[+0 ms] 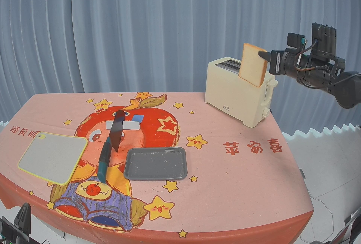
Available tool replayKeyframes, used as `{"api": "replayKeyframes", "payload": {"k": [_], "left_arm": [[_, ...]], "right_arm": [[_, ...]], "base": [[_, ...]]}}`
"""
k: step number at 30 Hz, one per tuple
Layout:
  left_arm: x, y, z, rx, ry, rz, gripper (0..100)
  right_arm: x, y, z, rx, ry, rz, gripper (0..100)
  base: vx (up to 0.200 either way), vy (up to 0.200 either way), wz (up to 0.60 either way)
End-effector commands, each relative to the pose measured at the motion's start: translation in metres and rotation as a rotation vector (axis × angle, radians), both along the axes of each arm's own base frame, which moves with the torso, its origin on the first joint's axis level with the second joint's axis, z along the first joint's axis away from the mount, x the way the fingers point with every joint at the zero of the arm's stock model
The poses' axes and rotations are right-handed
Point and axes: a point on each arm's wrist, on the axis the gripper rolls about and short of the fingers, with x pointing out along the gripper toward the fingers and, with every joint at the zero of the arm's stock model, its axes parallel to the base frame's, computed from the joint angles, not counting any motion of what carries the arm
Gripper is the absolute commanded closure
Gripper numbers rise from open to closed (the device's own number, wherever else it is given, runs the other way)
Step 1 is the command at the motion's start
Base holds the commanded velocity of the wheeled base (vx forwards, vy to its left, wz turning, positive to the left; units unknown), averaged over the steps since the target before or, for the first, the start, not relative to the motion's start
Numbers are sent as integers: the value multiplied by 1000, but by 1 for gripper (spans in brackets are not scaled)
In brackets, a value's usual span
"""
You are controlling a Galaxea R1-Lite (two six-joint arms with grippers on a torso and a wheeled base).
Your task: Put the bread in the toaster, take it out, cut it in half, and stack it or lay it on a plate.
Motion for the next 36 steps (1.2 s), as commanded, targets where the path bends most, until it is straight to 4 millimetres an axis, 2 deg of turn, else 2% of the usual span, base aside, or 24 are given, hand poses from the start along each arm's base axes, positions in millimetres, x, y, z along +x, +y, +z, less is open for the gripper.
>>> {"api": "replayKeyframes", "payload": {"k": [1, 5, 9, 15, 21, 30, 36], "left_arm": [[1, 0, -5, 0, 19, 1, 100], [1, 0, -5, 0, 19, 2, 100], [1, 0, -5, 0, 19, 1, 100], [1, 0, -5, 0, 19, 1, 100], [1, 0, -5, 0, 19, 1, 100], [1, 0, -5, 0, 19, 1, 100], [1, 0, -5, 0, 19, 1, 100]], "right_arm": [[-22, 0, -7, -10, 35, 26, 100], [-35, -3, -14, -11, 50, 30, 100], [-38, -3, -20, -2, 24, 30, 100], [-45, -4, -43, 26, -20, 36, 100], [-55, 4, -51, 145, -49, 60, 100], [-71, 9, -68, 163, -87, 88, 100], [-81, 5, -78, 163, -97, 89, 100]], "base": [[0, 0, 0], [0, 0, 0], [0, 0, 0], [0, 0, 0], [0, 0, 0], [0, 0, 0], [0, 0, 0]]}}
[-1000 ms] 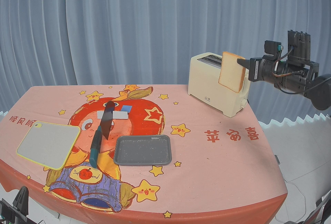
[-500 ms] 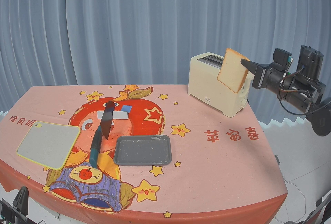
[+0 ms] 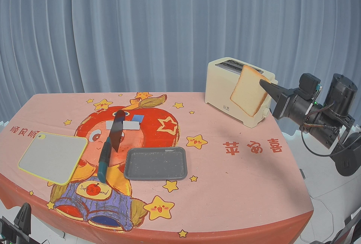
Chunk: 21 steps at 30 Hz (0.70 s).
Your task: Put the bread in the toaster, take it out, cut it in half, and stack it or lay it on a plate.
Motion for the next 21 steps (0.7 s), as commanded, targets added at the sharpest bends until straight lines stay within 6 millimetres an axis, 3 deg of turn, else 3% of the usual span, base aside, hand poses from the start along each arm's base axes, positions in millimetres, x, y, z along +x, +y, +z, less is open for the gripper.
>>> {"api": "replayKeyframes", "payload": {"k": [1, 7, 21], "left_arm": [[1, 0, -5, 0, 19, 1, 100], [1, 0, -5, 0, 19, 1, 100], [1, 0, -5, 0, 19, 1, 100]], "right_arm": [[-8, -2, -12, -13, 23, 3, 100], [-18, -5, -27, -17, 33, 5, 100], [-21, -5, -33, -62, 27, -19, 100]], "base": [[0, 0, 0], [0, 0, 0], [0, 0, 0]]}}
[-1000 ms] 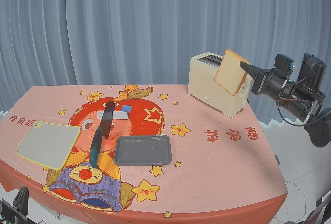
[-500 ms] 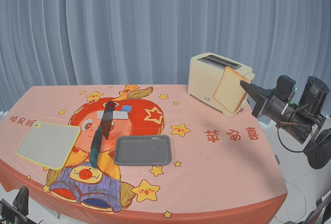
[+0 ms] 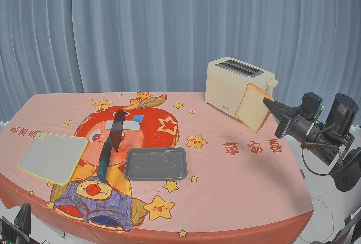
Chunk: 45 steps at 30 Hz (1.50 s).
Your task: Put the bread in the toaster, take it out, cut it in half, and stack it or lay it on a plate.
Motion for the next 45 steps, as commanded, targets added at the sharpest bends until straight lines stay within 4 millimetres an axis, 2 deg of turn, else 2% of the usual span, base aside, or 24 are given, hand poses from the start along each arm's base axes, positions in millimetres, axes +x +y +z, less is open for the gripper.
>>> {"api": "replayKeyframes", "payload": {"k": [1, 7, 28, 32, 45], "left_arm": [[1, 0, -5, -1, 19, 1, 100], [1, 0, -5, -1, 19, 1, 100], [1, 0, -5, -1, 19, 1, 100], [1, 0, -5, -1, 19, 3, 100], [1, 0, -5, -2, 19, 1, 100]], "right_arm": [[-1, 2, -4, -33, -1, 6, 100], [-3, 6, -5, -74, -18, -44, 100], [-15, 13, -4, -92, -27, -8, 100], [-18, 9, 2, -80, -50, -16, 100], [-21, 10, -2, -90, -34, -7, 100]], "base": [[0, 0, 0], [0, 0, 0], [0, 0, 0], [0, 0, 0], [0, 0, 0]]}}
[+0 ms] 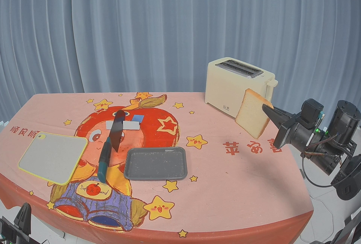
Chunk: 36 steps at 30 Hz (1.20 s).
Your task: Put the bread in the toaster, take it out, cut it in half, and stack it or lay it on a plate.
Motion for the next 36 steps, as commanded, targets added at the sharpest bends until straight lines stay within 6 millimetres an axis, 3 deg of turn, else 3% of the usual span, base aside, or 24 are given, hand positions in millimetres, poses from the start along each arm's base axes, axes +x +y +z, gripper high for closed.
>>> {"api": "replayKeyframes", "payload": {"k": [1, 23, 36], "left_arm": [[1, 0, -5, 2, 18, 0, 100], [1, 0, -5, 2, 18, 0, 100], [1, 0, -5, 3, 18, 0, 100]], "right_arm": [[-2, -1, -1, -3, 6, 2, 100], [-7, 5, -4, -9, 16, 31, 100], [-8, 5, -5, -11, 19, 31, 100]], "base": [[0, 0, 0], [0, 0, 0], [0, 200, 0]]}}
